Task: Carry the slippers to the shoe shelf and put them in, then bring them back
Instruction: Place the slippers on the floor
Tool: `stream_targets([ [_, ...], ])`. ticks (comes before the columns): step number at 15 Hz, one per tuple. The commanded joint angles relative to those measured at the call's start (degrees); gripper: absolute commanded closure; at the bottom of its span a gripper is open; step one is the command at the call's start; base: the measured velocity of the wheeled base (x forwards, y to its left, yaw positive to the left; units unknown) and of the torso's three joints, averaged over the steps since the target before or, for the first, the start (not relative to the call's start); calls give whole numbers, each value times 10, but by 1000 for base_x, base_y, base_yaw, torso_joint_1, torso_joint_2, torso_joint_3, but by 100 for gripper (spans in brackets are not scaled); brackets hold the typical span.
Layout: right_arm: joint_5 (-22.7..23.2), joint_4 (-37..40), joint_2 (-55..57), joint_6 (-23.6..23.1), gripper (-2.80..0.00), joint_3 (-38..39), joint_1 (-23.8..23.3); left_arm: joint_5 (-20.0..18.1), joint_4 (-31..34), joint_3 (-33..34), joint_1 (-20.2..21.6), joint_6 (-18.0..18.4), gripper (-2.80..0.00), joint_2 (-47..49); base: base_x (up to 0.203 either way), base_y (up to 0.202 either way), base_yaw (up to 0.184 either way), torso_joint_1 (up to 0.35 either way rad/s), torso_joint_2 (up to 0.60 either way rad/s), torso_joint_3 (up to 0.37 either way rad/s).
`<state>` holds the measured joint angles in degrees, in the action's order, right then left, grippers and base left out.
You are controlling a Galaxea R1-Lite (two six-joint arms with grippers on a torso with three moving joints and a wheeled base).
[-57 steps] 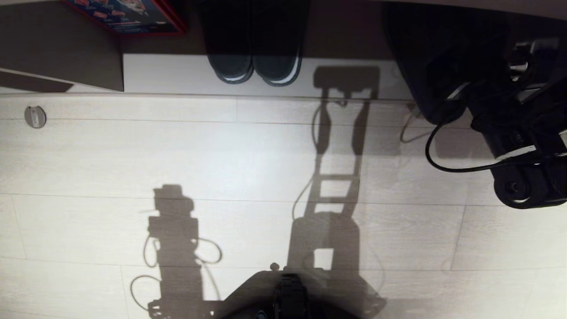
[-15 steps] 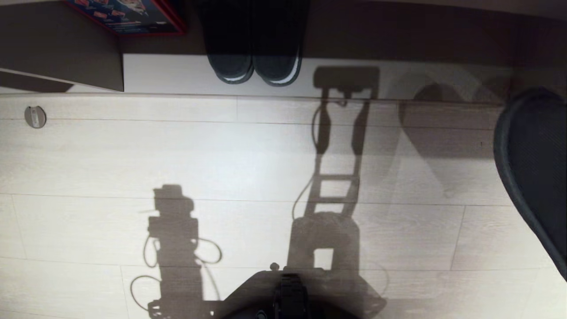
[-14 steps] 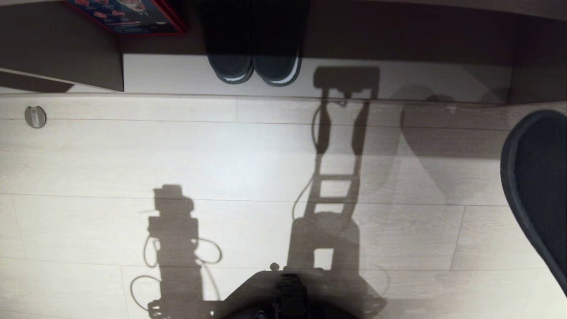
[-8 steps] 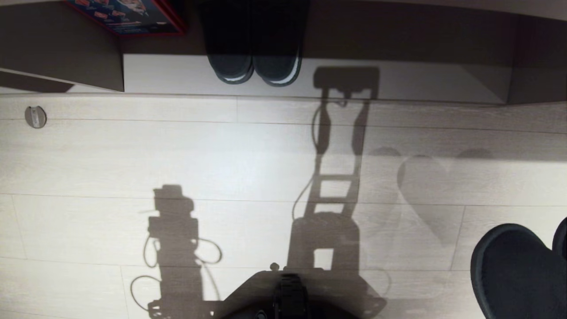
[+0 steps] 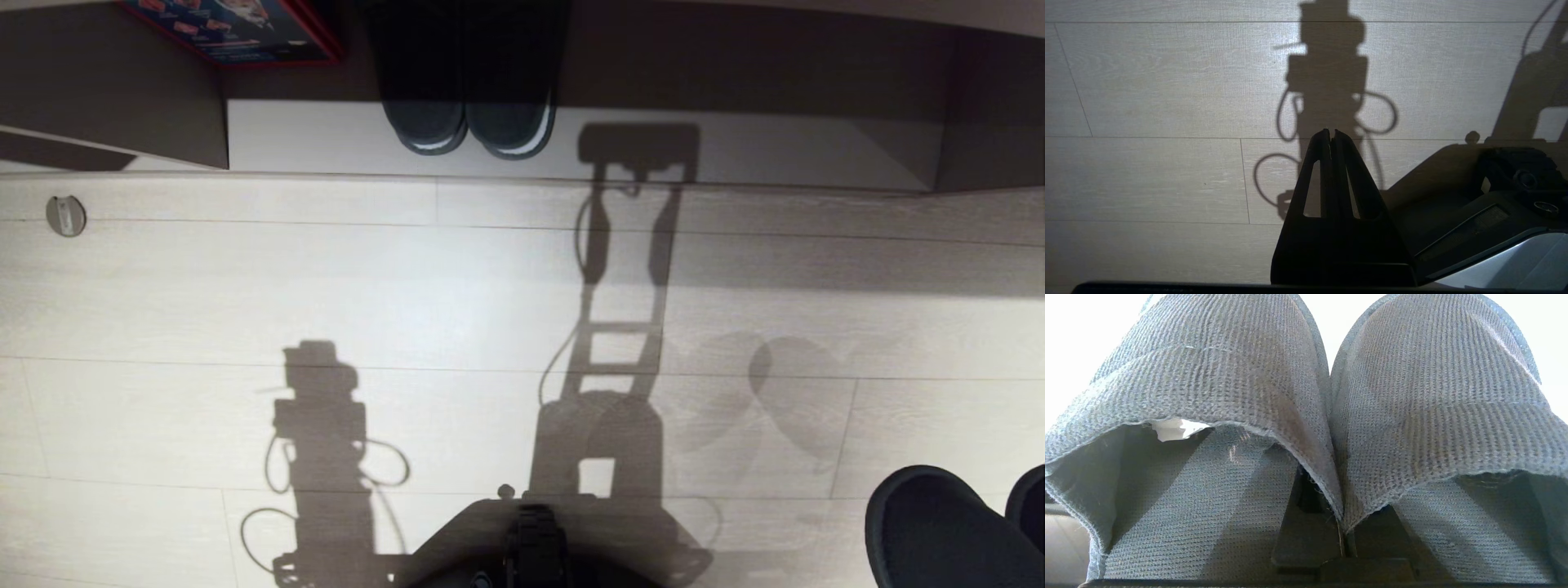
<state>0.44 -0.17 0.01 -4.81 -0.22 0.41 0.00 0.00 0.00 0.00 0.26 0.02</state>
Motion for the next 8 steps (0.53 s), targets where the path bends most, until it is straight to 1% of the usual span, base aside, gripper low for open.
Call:
stream_targets([
  [1, 1, 5, 1, -2, 0, 2, 0, 0, 0, 0, 1, 0, 0, 0, 0, 0, 0, 0, 0, 0],
  [8, 1, 6, 1, 1, 0, 2, 0, 0, 1, 0, 0, 1, 0, 0, 0, 0, 0, 0, 0, 0],
])
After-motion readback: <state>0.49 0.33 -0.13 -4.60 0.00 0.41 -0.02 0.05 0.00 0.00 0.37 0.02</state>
